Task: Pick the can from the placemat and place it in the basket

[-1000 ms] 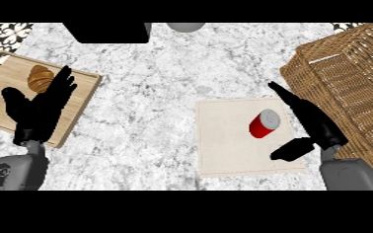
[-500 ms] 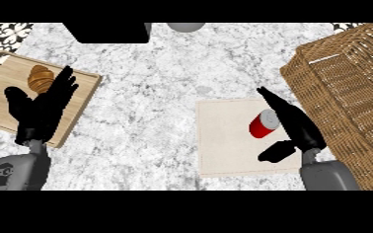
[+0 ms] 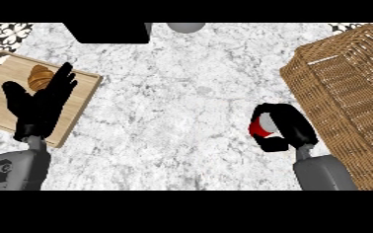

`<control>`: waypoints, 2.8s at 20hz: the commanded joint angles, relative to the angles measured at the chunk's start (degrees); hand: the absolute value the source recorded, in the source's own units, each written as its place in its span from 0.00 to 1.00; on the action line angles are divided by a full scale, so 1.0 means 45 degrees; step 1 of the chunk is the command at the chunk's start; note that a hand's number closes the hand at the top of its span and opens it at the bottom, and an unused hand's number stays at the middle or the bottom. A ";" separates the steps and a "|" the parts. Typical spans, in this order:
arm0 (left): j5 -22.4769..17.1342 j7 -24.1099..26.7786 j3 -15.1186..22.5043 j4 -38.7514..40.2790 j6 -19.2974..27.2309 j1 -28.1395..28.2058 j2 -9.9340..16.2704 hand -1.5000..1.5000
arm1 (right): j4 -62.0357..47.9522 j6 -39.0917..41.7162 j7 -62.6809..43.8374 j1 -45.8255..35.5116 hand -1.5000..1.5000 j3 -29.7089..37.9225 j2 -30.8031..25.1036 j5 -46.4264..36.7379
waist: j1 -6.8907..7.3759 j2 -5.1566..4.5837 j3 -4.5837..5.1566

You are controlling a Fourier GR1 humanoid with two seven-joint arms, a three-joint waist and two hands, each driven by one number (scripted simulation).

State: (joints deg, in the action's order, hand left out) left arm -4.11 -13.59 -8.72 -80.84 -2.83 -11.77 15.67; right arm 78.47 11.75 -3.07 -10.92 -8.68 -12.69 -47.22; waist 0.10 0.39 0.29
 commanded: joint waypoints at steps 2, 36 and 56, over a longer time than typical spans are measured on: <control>0.0367 0.0473 0.0068 0.0093 0.0099 0.0329 -0.0339 0.50 | -0.0809 0.0040 -0.0048 -0.0473 1.00 -0.0340 0.0536 -0.0646 | 0.0004 -0.0087 -0.0065; 0.0204 0.0293 -0.0025 0.0962 -0.0060 -0.0877 -0.0179 0.50 | -0.8507 -1.1243 -1.7432 -1.3667 1.00 0.0684 0.2817 -0.6617 | 0.0325 -0.0100 -0.0028; 0.0329 0.0309 -0.0191 0.0265 0.0065 0.0070 -0.0097 0.50 | -1.0254 -0.9627 -1.7013 -1.4315 1.00 0.3673 -0.0620 -0.9472 | 0.0029 -0.0052 -0.0056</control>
State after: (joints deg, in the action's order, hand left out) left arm -2.91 -12.81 -9.18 -78.84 -2.82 -13.26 15.03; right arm 32.54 -33.71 -69.78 -76.74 6.98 -13.56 -87.13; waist 0.37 0.06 0.05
